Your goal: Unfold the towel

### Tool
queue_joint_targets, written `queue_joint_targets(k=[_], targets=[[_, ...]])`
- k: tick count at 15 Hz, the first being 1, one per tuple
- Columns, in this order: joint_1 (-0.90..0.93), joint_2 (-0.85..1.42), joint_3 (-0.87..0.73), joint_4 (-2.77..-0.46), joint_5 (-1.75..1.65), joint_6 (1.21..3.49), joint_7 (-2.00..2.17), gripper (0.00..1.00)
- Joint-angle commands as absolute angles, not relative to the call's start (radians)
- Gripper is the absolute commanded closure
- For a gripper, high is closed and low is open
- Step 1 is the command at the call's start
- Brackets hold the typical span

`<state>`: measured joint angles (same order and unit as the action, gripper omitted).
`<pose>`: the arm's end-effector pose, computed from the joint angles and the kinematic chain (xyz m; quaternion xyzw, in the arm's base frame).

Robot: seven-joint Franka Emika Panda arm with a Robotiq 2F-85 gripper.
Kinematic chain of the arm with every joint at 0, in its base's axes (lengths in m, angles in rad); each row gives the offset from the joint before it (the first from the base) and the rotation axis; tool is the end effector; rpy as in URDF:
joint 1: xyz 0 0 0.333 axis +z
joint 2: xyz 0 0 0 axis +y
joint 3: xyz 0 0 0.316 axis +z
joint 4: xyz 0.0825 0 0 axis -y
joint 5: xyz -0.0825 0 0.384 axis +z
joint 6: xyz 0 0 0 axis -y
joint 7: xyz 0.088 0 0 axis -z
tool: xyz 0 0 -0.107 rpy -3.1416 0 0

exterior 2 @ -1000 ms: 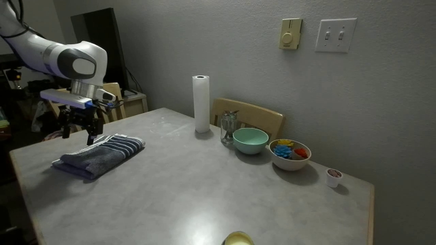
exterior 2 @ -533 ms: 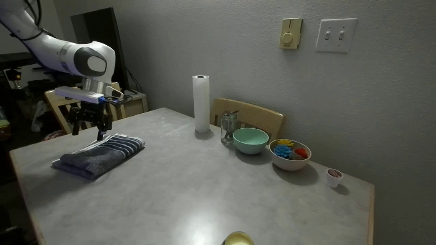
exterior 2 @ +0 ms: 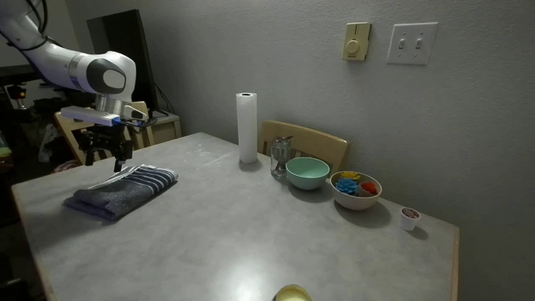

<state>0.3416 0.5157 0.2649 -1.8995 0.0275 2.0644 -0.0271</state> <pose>0.4882 0.3354 0.2143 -0.9384 -0.2930 0.1812 0.0267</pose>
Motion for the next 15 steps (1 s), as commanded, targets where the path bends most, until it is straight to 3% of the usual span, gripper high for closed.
queue_joint_targets(k=[1,15], targets=[[0.404,0.583,0.252,-1.842,0.0,2.096,0.095,0.0],[0.465,0.729,0.178,-1.555,-0.133,1.974,0.228,0.0]])
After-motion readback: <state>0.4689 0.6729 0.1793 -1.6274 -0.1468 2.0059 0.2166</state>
